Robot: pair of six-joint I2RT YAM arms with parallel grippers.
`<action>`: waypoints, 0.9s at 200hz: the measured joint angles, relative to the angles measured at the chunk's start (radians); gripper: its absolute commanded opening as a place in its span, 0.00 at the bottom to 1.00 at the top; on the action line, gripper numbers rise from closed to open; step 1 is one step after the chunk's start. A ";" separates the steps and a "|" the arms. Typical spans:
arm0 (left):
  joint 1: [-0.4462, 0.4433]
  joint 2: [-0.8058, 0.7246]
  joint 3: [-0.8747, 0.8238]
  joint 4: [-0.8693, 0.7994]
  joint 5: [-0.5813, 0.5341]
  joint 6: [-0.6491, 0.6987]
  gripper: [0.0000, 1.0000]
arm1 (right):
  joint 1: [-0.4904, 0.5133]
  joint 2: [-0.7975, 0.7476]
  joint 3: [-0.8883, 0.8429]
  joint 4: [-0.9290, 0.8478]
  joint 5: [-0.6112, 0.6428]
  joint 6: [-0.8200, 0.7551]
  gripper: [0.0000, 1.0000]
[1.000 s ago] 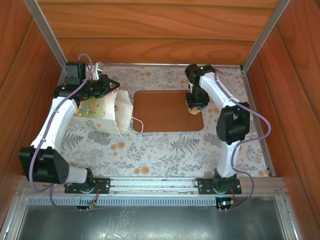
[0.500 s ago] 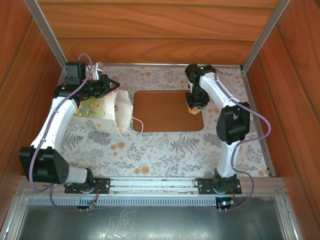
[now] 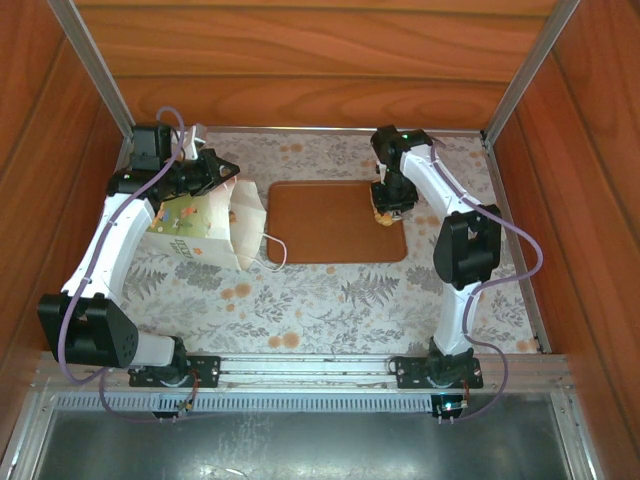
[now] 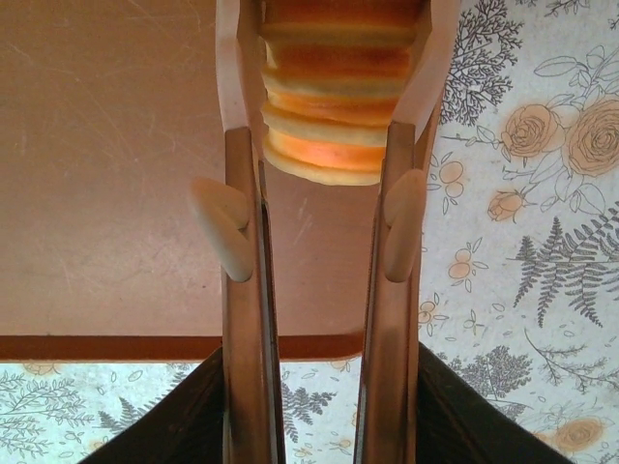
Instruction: Take the fake bread out of the paper bag
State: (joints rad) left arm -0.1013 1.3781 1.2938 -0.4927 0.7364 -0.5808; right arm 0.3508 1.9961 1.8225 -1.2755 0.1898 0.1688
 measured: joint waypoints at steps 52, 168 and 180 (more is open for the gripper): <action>0.000 0.000 0.000 0.000 0.000 0.000 0.00 | 0.000 0.025 0.004 -0.019 0.013 -0.002 0.46; 0.000 0.000 -0.002 0.001 0.000 0.000 0.00 | -0.001 0.040 0.012 -0.026 0.038 0.006 0.52; 0.000 0.000 -0.002 0.001 0.000 0.000 0.00 | -0.003 0.039 0.012 -0.025 0.032 0.006 0.53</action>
State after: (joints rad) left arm -0.1013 1.3781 1.2919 -0.4919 0.7368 -0.5808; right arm 0.3473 2.0354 1.8343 -1.3006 0.2222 0.1749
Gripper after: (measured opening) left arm 0.045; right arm 0.527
